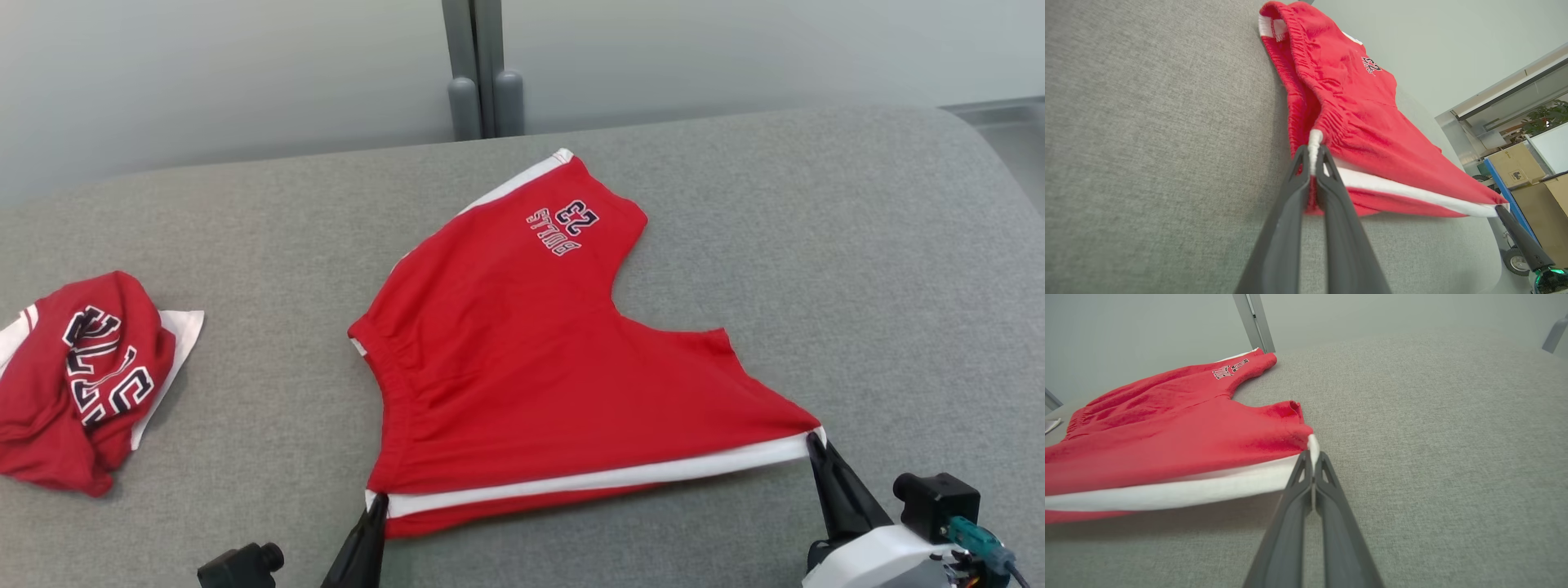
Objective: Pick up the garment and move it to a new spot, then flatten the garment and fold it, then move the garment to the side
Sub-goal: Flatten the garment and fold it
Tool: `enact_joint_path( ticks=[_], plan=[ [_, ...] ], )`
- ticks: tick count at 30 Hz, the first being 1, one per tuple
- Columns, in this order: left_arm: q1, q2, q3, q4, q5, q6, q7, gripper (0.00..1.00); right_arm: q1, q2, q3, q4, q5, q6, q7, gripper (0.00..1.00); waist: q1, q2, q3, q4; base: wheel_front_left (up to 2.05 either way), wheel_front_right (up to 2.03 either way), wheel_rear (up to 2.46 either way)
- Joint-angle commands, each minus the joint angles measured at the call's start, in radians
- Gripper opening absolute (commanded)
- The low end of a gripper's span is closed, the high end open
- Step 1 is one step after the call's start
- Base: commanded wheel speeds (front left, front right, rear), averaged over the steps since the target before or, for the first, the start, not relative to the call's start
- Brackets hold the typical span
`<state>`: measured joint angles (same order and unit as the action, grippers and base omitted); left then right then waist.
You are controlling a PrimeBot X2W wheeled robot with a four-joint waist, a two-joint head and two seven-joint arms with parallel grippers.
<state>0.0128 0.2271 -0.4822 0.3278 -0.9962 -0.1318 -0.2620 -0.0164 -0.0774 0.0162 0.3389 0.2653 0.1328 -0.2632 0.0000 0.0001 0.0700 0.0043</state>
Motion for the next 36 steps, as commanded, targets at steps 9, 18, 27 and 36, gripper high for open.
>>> enact_joint_path(
  ticks=[9, 18, 27, 36],
  plan=[
    [-0.045, -0.028, 0.034, -0.079, 0.004, 0.002, -0.004, 0.0, -0.098, -0.027, -0.011, -0.063, -0.007, -0.004, -0.002, 0.0, 0.0, -0.0001, 0.042, 0.067, 0.0, 0.0, 0.0],
    [-0.254, -0.049, 0.017, -0.147, -0.024, 0.002, -0.003, 0.0, -0.489, -0.043, 0.04, 0.085, -0.102, -0.003, 0.015, 0.0, 0.0, -0.0001, 0.183, 0.155, 0.0, 0.0, 0.0],
    [-0.413, -0.077, 0.013, -0.107, -0.083, 0.002, -0.003, 0.0, -0.829, -0.042, 0.044, 0.304, -0.239, -0.003, 0.04, 0.0, 0.0, -0.0001, 0.318, 0.226, 0.0, 0.0, 0.0],
    [-0.543, -0.101, -0.003, -0.067, -0.114, 0.002, -0.003, 0.0, -1.044, -0.017, -0.022, 0.504, -0.407, -0.003, 0.012, 0.0, 0.0, -0.0001, 0.415, 0.258, 0.0, 0.0, 0.0]
  ],
)
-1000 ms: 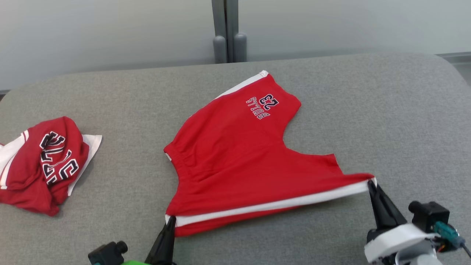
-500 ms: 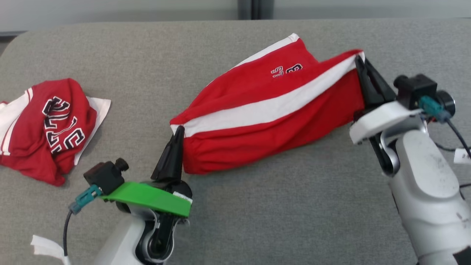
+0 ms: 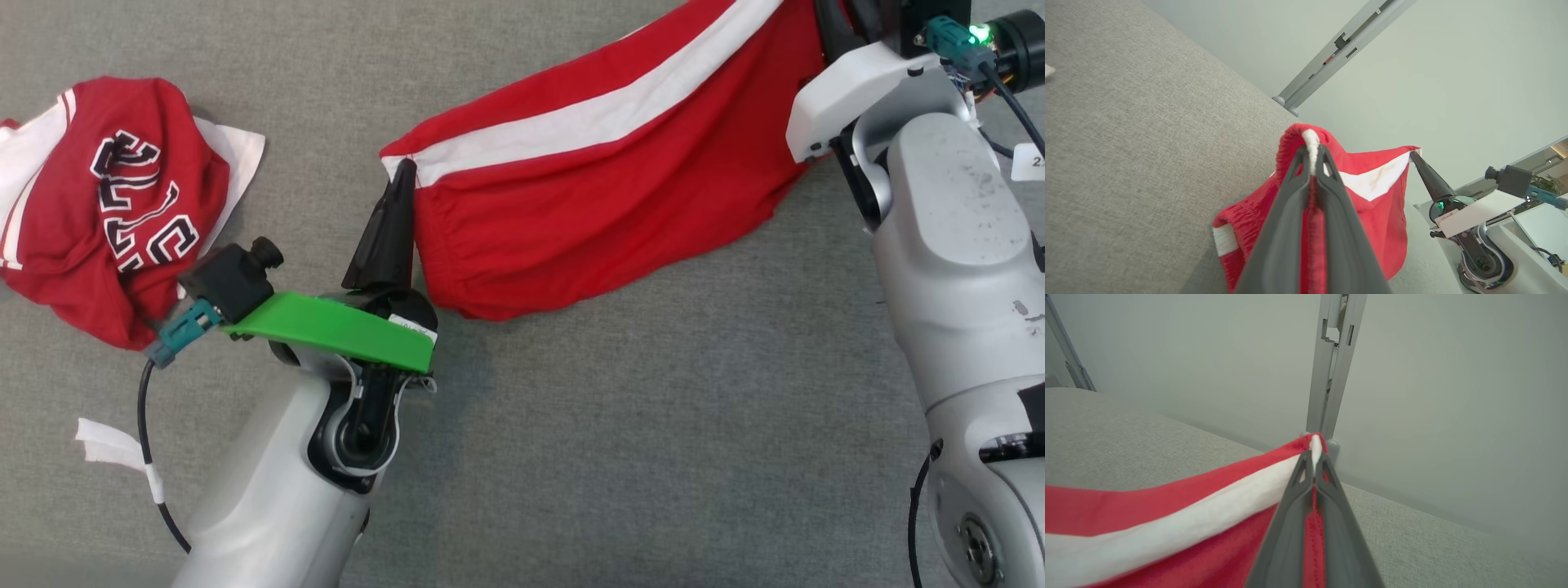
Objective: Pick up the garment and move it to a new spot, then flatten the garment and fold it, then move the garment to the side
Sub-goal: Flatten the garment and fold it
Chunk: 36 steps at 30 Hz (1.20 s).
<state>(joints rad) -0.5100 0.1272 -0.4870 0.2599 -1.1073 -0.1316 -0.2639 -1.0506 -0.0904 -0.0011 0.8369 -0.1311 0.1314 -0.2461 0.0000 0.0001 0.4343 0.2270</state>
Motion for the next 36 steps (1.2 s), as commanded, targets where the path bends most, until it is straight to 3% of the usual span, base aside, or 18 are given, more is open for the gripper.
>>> enact_joint_path(
  ticks=[1, 2, 3, 4, 5, 14, 24, 25, 30, 36],
  plan=[
    [-0.026, -0.003, 0.003, 0.005, -0.004, 0.002, -0.001, 0.0, -0.022, -0.001, -0.016, 0.019, -0.026, -0.001, -0.009, 0.0, 0.0, -0.0001, 0.057, 0.035, 0.0, 0.0, 0.0],
    [-0.031, -0.005, 0.006, 0.011, -0.004, 0.002, -0.001, 0.0, -0.033, 0.001, -0.034, 0.033, -0.042, -0.001, -0.011, 0.0, 0.0, -0.0001, 0.062, 0.035, 0.0, 0.0, 0.0],
    [-0.034, -0.007, 0.012, 0.015, 0.0, 0.002, -0.001, 0.22, -0.041, 0.005, -0.047, 0.043, -0.057, -0.001, -0.012, 0.18, 0.0, -0.0001, 0.067, 0.034, 0.0, 0.0, 0.0],
    [-0.039, -0.01, 0.019, 0.02, 0.007, 0.002, -0.001, 0.57, -0.049, 0.01, -0.062, 0.052, -0.075, -0.001, -0.015, 1.0, 0.0, -0.0001, 0.07, 0.034, 0.0, 0.0, 0.0],
    [-0.039, -0.012, 0.022, 0.025, 0.011, 0.002, -0.001, 1.0, -0.052, 0.014, -0.072, 0.06, -0.087, -0.001, -0.017, 1.0, 0.0, -0.0001, 0.072, 0.034, 0.0, 0.0, 0.0],
    [0.034, -0.019, 0.068, 0.068, 0.064, 0.002, -0.001, 1.0, 0.029, 0.027, -0.139, 0.048, -0.134, -0.001, -0.02, 1.0, 0.0, -0.0001, 0.042, 0.02, 0.0, 0.0, 0.0],
    [0.1, -0.022, 0.108, 0.069, 0.099, 0.002, -0.001, 1.0, 0.078, 0.02, -0.216, 0.225, -0.157, -0.001, 0.026, 1.0, 0.0, -0.0001, 0.017, 0.031, 0.0, 0.0, 0.0],
    [0.103, -0.024, 0.11, 0.071, 0.102, 0.002, -0.001, 1.0, 0.082, 0.021, -0.214, 0.253, -0.157, -0.001, 0.035, 0.0, 0.0, -0.0001, 0.013, 0.032, 0.0, 0.0, 0.0],
    [0.122, -0.023, 0.123, 0.081, 0.12, 0.002, -0.001, 1.0, 0.095, 0.02, -0.244, 0.307, -0.111, -0.001, 0.011, 0.0, 0.0, -0.0001, -0.024, 0.024, 0.0, 0.0, 0.0],
    [0.164, -0.02, 0.154, 0.094, 0.135, 0.002, -0.001, 1.0, 0.162, 0.015, -0.292, 0.272, -0.048, -0.002, -0.017, 0.0, 0.0, -0.0001, -0.094, -0.02, 0.0, 0.0, 0.0]
  ],
)
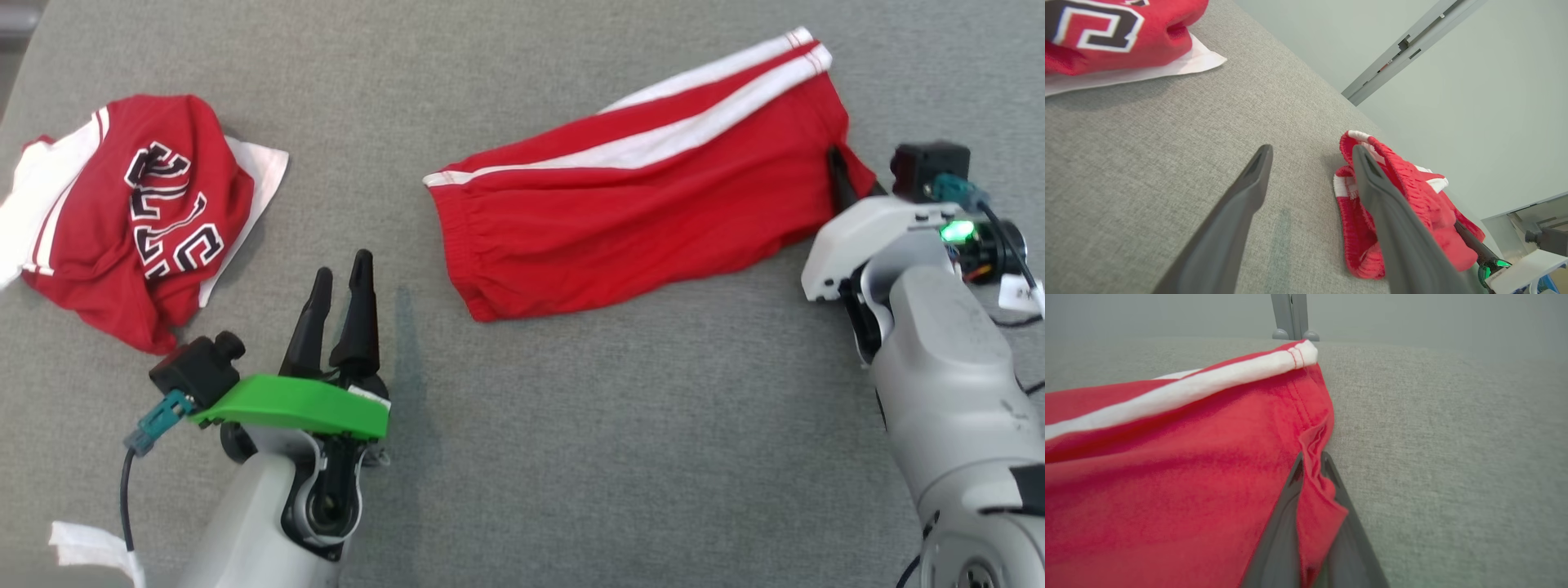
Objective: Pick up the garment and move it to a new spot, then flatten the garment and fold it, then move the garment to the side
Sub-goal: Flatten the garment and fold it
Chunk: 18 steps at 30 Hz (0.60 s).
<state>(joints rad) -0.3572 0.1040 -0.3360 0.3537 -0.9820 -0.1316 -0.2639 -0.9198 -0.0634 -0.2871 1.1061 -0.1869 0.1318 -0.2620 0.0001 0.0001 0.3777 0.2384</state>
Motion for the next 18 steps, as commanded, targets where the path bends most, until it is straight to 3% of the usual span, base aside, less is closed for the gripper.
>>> enact_joint_path(
  ticks=[1, 12, 18],
  plan=[
    [0.022, 0.008, 0.01, 0.004, 0.015, 0.002, -0.001, 1.0, 0.049, -0.012, -0.01, -0.017, 0.021, -0.002, 0.0, 0.0, -0.0001, -0.0001, -0.051, -0.042, 0.0, 0.0, 0.0],
    [0.135, 0.012, 0.055, 0.027, 0.072, 0.002, -0.001, 1.0, 0.314, -0.017, 0.013, -0.213, 0.191, -0.002, -0.002, 0.0, -0.0001, -0.0001, -0.166, -0.127, 0.0, 0.0, 0.0],
    [0.168, 0.0, 0.062, 0.035, 0.083, 0.002, -0.001, 1.0, 0.37, -0.024, 0.051, -0.31, 0.248, -0.002, -0.002, 0.0, -0.0001, -0.0001, -0.189, -0.14, 0.0, 0.0, 0.0]
  ],
)
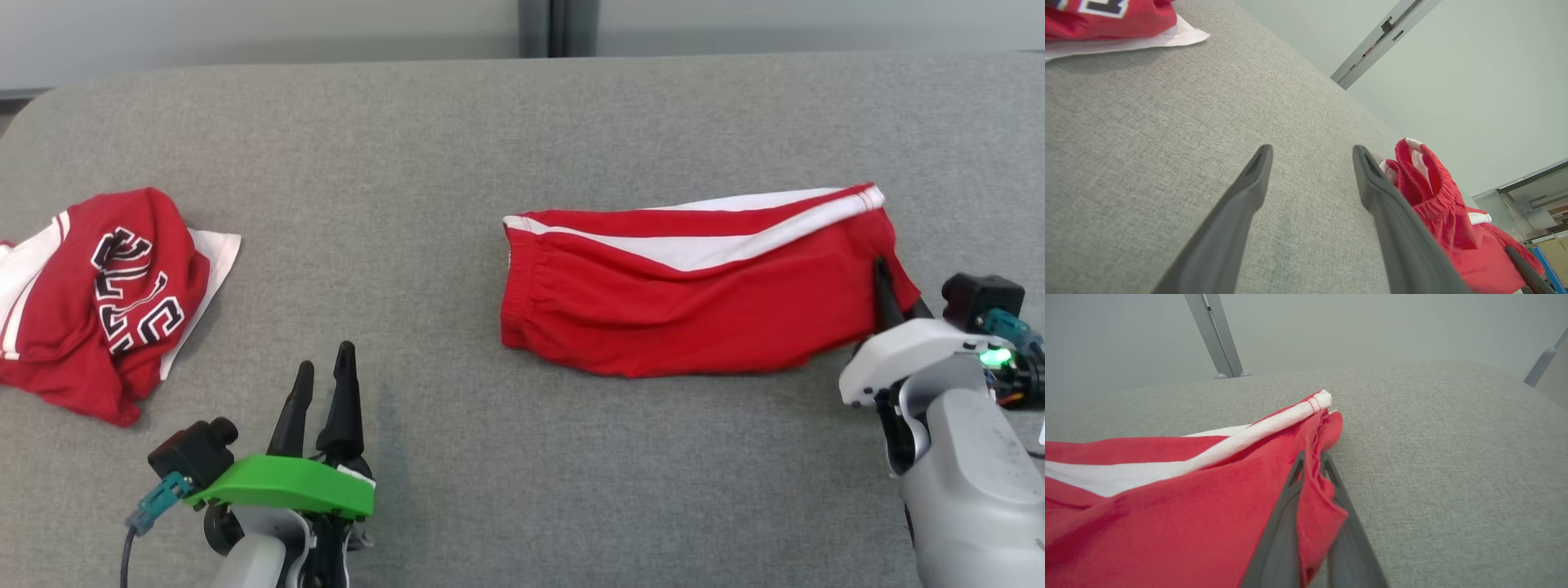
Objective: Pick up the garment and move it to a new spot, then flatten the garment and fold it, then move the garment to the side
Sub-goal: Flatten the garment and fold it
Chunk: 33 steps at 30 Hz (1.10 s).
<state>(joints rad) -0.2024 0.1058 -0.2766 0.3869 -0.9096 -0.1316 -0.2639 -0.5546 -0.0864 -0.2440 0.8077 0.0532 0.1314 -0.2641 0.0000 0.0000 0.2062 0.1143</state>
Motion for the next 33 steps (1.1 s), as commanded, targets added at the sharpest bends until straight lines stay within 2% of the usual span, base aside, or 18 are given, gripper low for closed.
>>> enact_joint_path(
  ticks=[1, 7, 14, 19, 20, 21, 22, 27, 29, 33],
  plan=[
    [0.016, -0.003, 0.003, 0.003, 0.011, 0.002, -0.001, 1.0, 0.002, 0.002, 0.019, -0.028, 0.017, -0.001, 0.0, 0.0, 0.0, 0.0, -0.019, -0.016, 0.0, 0.0, 0.0],
    [0.027, -0.008, 0.003, 0.015, 0.016, 0.002, -0.001, 1.0, -0.058, 0.03, 0.203, -0.134, 0.093, -0.001, 0.0, 0.0, 0.0, 0.0, -0.026, -0.007, 0.0, 0.0, 0.0],
    [0.022, -0.021, 0.008, 0.032, 0.033, 0.002, -0.001, 1.0, -0.094, 0.033, 0.581, -0.205, 0.348, -0.001, 0.0, 0.0, 0.0, 0.0, -0.039, 0.051, 0.0, 0.0, 0.0],
    [0.016, -0.018, 0.019, 0.054, 0.101, 0.002, -0.001, 1.0, -0.064, 0.032, 0.816, -0.178, 0.446, -0.001, 0.0, 0.0, 0.0, 0.0, -0.045, 0.087, 0.0, 0.0, 0.0],
    [0.015, -0.018, 0.026, 0.056, 0.123, 0.002, -0.001, 1.0, -0.061, 0.032, 0.847, -0.177, 0.461, -0.001, 0.0, 0.36, 0.0, 0.0, -0.045, 0.092, 0.0, 0.0, 0.0],
    [0.015, -0.015, 0.027, 0.058, 0.147, 0.002, -0.001, 1.0, -0.054, 0.032, 0.875, -0.18, 0.476, -0.001, 0.0, 0.91, 0.0, 0.0, -0.046, 0.094, 0.0, 0.0, 0.0],
    [0.015, -0.014, 0.03, 0.059, 0.17, 0.002, -0.001, 1.0, -0.041, 0.034, 0.902, -0.188, 0.499, -0.001, 0.0, 1.0, 0.0, 0.0, -0.046, 0.095, 0.0, 0.0, 0.0],
    [0.03, -0.011, 0.072, 0.064, 0.276, 0.002, -0.001, 1.0, -0.012, 0.032, 0.958, -0.224, 0.538, -0.001, 0.0, 1.0, 0.0, 0.0, -0.05, 0.071, 0.0, 0.0, 0.0],
    [0.035, -0.01, 0.096, 0.057, 0.328, 0.002, -0.001, 1.0, -0.003, 0.032, 0.93, -0.237, 0.529, -0.001, 0.0, 1.0, 0.0, 0.0, -0.053, 0.052, 0.0, 0.0, 0.0],
    [0.047, -0.013, 0.147, 0.037, 0.456, 0.002, -0.001, 1.0, 0.029, 0.032, 0.791, -0.255, 0.459, -0.001, 0.0, 1.0, 0.0, 0.0, -0.062, 0.011, 0.0, 0.0, 0.0]
  ],
)
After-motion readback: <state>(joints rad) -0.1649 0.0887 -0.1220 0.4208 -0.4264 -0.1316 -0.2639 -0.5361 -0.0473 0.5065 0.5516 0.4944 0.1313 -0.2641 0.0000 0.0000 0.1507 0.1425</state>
